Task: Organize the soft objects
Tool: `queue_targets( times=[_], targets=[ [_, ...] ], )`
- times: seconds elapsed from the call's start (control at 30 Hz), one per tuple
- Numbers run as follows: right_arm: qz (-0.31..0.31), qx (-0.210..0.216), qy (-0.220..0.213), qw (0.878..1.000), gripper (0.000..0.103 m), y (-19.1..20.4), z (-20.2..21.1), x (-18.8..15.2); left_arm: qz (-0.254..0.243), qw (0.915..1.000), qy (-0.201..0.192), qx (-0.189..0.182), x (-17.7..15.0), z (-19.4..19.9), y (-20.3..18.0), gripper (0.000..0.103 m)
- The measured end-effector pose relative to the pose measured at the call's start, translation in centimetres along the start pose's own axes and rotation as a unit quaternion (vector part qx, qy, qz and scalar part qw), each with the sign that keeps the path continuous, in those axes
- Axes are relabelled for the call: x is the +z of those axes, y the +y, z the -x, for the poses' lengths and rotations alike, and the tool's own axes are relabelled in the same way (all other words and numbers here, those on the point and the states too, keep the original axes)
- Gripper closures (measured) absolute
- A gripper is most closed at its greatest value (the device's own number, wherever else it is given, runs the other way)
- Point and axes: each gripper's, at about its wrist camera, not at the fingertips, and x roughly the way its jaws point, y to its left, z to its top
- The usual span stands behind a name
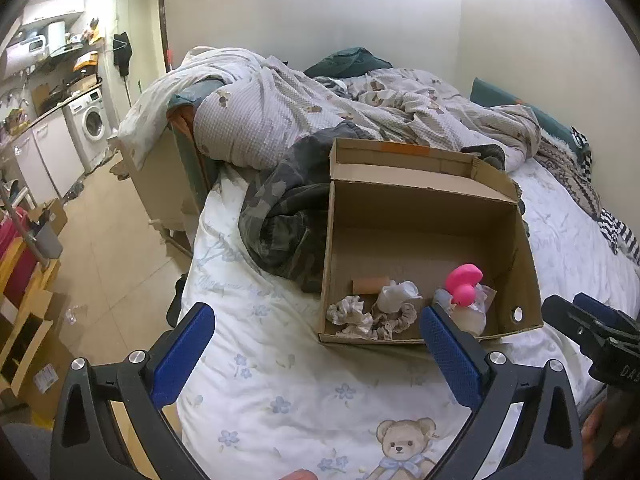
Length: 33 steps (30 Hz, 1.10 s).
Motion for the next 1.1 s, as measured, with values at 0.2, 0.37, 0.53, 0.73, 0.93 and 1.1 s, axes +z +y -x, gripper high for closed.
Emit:
queue_targets(
  times=[0.2,0.37,0.53,0.73,0.93,1.1],
  targets=[
    [0.001,-0.001,0.000,1.000,0.000,-0.01,-0.07,-0.03,0.002,1.0000,0.001,-0.001,0.02,-0.06,0.09,0.001],
    [0.001,-0.002,0.002,1.000,0.000,-0.11,-0.05,-0.13,0.002,1.0000,0.003,0.000,-0.01,-0.13,0.09,0.001],
    [0.001,-0.002,0.002,1.000,0.000,-0.11,-0.08,-0.12,0.001,1.0000,0.004,0.001,-0.01,-0.17,0.07,0.001],
    [0.001,-0.002,0.002,1.000,0.000,-0.11,-0.10,-0.07,0.004,1.0000,0.006,0.002,-0.17,-0.50,-0.01,0.001],
    [0.004,-0.002,0.005,1.000,0.000,-0.37,-0.24,-0.20,0.005,1.0000,0.007,0.001,-0.20,-0.55,0.02,0.001],
    [0.009,-0.007,0.008,1.000,0.000,-0.39,-0.40,-0.34,0.006,0.9999,0.009,-0.001,-0.17,-0.71,-0.03,0.001]
  ],
)
